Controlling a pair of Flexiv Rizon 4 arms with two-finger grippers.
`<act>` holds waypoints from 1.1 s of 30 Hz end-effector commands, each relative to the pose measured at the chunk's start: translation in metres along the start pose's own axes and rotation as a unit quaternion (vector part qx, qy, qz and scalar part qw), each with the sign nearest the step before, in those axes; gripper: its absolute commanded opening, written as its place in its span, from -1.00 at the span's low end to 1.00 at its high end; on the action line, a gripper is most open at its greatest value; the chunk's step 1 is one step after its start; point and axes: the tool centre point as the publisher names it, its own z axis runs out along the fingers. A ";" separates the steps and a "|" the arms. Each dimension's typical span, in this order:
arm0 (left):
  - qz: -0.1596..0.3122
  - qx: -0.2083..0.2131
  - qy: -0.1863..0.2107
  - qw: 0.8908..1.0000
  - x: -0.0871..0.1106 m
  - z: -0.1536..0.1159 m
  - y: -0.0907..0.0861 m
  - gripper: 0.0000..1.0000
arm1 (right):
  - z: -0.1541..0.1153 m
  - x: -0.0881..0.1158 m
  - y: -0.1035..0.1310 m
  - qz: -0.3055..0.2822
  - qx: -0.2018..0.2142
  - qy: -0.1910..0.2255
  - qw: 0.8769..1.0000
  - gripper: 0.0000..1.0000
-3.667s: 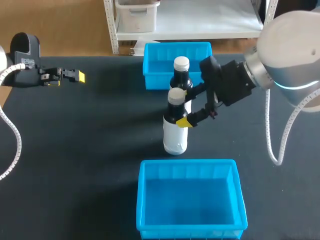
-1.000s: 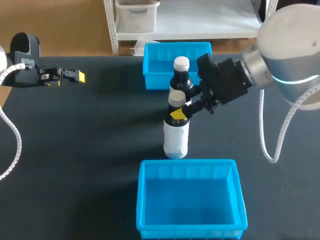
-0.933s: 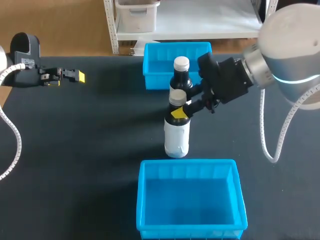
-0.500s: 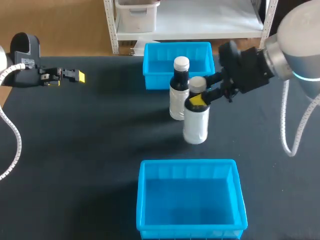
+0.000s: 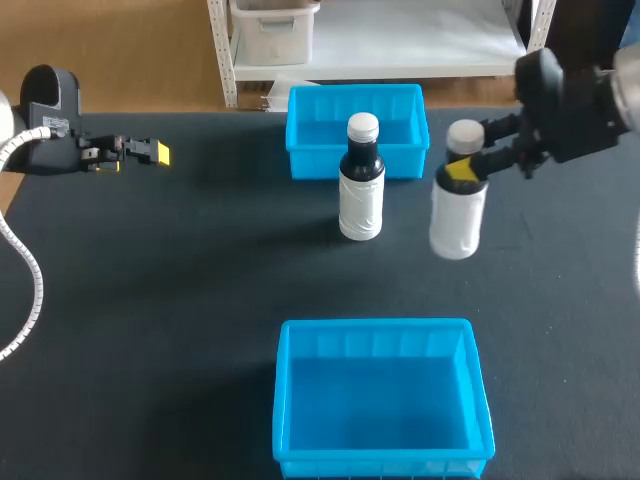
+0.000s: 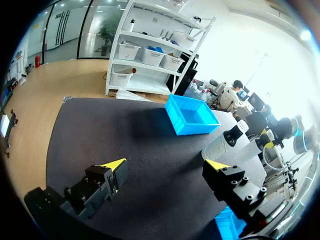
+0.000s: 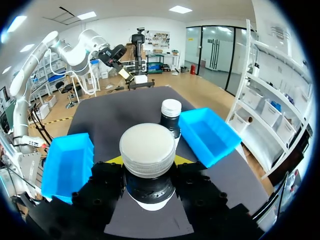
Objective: Pick up the bottle, and place it in the far bin if it is heavy, or in the near bin if it is light.
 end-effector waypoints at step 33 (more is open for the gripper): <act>0.000 0.000 0.000 1.000 0.000 0.000 0.000 1.00 | -0.065 -0.071 0.204 -0.079 -0.151 -0.035 0.985 -1.00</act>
